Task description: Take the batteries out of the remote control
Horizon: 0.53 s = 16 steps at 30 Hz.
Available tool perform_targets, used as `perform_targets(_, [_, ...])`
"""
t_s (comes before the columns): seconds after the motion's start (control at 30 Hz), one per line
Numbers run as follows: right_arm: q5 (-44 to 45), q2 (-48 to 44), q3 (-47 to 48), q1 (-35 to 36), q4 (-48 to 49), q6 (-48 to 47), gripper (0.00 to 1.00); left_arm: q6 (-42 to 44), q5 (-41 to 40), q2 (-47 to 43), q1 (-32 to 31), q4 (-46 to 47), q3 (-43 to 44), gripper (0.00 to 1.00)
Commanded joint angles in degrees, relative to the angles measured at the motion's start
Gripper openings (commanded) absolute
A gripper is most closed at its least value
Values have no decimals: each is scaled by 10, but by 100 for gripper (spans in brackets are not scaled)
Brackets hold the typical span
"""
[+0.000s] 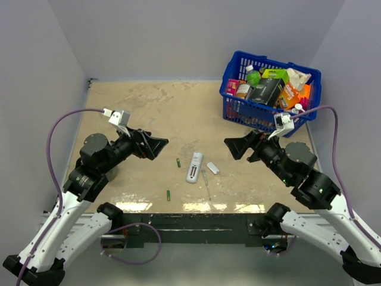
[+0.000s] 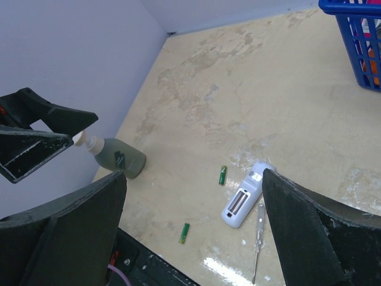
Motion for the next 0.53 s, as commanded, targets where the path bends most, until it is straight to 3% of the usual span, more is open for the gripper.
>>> perform_targets(0.0, [23,6,25,-2,-3,-9,99,-7,-7,-7,2,5,14,100])
perform_targets(0.5, [21,4,30,-3,5,-11,98,1,-35,-5,2,-15,43,100])
